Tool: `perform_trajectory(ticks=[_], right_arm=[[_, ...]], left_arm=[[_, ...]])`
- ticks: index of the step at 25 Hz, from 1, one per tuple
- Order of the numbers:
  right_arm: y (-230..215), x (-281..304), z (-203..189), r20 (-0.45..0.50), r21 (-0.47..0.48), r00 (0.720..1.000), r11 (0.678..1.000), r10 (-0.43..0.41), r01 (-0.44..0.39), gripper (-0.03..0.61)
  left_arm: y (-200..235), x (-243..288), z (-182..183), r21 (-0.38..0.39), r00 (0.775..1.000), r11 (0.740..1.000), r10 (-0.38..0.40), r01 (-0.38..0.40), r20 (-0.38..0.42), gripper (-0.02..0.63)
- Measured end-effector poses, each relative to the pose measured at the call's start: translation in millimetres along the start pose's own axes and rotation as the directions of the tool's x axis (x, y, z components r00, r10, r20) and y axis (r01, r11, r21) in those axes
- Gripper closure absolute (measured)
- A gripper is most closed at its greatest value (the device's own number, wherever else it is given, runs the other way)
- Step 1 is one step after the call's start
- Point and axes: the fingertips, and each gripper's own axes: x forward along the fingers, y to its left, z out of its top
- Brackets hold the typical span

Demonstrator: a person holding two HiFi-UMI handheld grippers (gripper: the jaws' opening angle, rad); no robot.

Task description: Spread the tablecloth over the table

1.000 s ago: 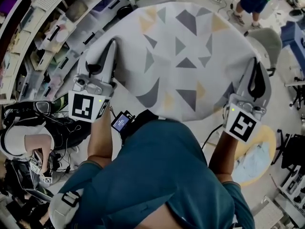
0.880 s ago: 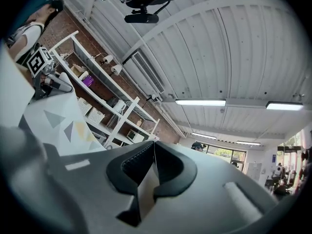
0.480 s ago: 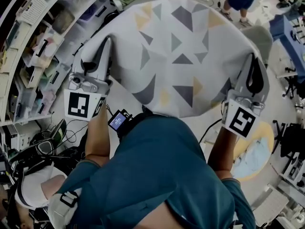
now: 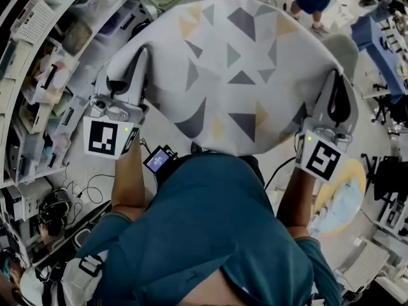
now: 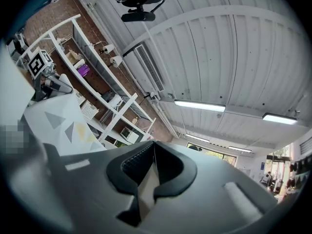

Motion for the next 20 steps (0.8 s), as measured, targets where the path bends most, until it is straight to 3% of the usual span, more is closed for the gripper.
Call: perform_trajectory(ticks=[6,20], right_arm=[[-14,-16,-17,-0.002,-0.012,1.0,1.0,0.006,-0.006,0.563],[24,70,-29,-0.005,0.034,0.994,0.994,0.108,-0.108,0.563]], left_arm=[[-27,1,-7,-0.01,1.0,1.0,0.003,-0.003,0.001,0.6],[28,22,-35,-0.01,0.994,0.997,0.071,-0.072,-0.079,0.6]])
